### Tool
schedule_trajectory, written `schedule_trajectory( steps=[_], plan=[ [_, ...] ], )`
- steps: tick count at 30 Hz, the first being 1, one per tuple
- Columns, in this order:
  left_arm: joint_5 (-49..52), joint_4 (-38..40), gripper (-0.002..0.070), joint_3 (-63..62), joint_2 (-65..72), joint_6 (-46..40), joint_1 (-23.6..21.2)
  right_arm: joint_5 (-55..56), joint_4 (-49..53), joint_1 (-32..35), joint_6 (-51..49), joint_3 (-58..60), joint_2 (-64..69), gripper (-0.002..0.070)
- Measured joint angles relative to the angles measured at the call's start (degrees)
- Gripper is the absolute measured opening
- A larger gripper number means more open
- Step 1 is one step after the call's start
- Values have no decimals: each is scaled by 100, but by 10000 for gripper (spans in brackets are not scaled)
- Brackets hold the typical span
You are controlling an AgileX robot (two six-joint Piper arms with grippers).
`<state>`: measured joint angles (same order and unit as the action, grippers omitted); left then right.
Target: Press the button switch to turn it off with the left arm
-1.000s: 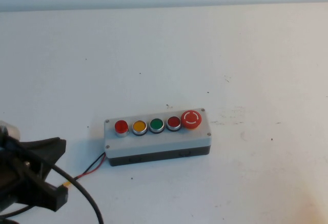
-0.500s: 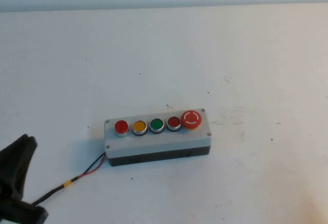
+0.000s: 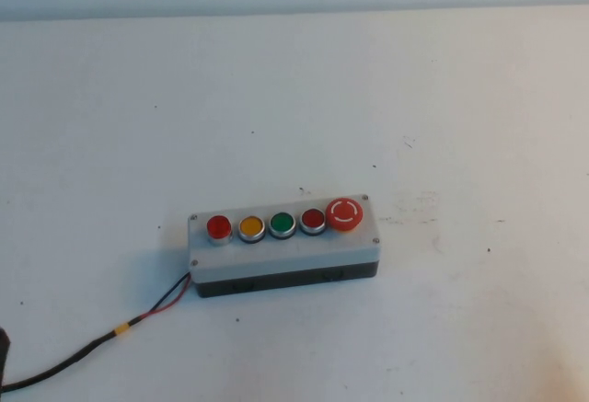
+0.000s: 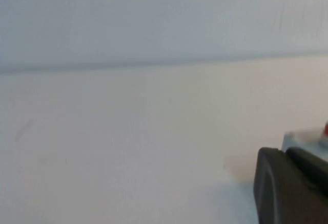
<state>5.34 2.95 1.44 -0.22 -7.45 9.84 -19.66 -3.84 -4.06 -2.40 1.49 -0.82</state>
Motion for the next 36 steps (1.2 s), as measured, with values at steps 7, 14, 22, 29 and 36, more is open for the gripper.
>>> schedule_trajectory(
  steps=[7, 14, 22, 29, 36],
  plan=[
    [1608, -250, -3, 9, -31, 445, -41, 0, 0, 0, 0, 0, 0, -16],
    [1681, -369, -3, 9, -40, 493, -41, 0, 0, 0, 0, 0, 0, -16],
    [1681, -378, -3, 9, -40, 502, -41, 0, 0, 0, 0, 0, 0, -16],
    [1687, -378, -3, 9, -40, 502, -41, 0, 0, 0, 0, 0, 0, -16],
    [1687, -378, -3, 9, -40, 502, -41, 0, 0, 0, 0, 0, 0, -16]
  ],
)
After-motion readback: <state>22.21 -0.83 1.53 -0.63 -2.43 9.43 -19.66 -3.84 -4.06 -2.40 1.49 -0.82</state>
